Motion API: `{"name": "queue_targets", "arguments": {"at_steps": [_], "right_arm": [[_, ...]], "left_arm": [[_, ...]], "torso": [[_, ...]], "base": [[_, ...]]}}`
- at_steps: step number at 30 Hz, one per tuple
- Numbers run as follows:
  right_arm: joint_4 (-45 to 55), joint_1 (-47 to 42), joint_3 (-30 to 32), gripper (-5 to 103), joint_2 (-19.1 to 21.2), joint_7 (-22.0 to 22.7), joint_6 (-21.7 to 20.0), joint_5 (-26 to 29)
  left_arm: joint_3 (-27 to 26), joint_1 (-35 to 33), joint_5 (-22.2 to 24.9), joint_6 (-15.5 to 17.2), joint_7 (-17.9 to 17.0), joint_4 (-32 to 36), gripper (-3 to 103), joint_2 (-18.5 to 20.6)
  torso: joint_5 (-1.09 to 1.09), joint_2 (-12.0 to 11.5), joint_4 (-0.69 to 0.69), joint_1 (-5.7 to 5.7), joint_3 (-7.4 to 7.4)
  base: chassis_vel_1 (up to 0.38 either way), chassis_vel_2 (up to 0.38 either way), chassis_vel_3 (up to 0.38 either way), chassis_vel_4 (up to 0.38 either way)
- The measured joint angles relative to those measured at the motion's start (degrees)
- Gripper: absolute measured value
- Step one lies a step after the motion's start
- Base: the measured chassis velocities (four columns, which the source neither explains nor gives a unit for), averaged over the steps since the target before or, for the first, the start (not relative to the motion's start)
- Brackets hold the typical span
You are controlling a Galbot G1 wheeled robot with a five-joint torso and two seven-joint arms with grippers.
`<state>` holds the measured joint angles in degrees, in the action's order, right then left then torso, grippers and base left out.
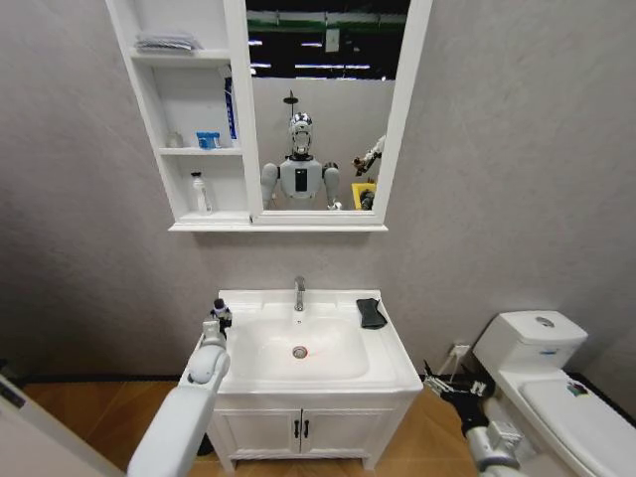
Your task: Move facial cleanser and shampoo from washbasin to cabinet, then wipe washbasin with towel.
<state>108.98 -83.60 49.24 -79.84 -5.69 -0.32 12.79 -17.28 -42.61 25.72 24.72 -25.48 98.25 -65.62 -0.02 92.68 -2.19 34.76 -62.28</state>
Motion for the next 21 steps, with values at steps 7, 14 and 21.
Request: {"name": "queue_targets", "arguments": {"at_steps": [7,14,21], "right_arm": [[0.1,-0.1,0.2,100,-0.2,0.2,0.3,-2.0],[1.0,-0.9,0.6,100,-0.3,0.5,0.7,-2.1],[1.9,-2.3,1.5,100,-0.2,0.8,1.6,-1.6]], "left_arm": [[2.9,11.1,25.6,16.1,-9.2,17.2,43,15.0],[14.9,36.6,40.1,18.1,-9.8,6.0,43,20.9],[22.8,51.3,38.2,17.5,-4.1,-9.0,43,15.9]], "torso": [[0.01,0.0,0.0,-0.01,0.01],[0.0,0.0,-0.01,0.0,0.0],[0.03,0.0,-0.04,0.01,-0.01]], "base": [[0.0,0.0,0.0,0.0],[0.0,0.0,0.0,0.0],[0.0,0.0,0.0,0.0]]}}
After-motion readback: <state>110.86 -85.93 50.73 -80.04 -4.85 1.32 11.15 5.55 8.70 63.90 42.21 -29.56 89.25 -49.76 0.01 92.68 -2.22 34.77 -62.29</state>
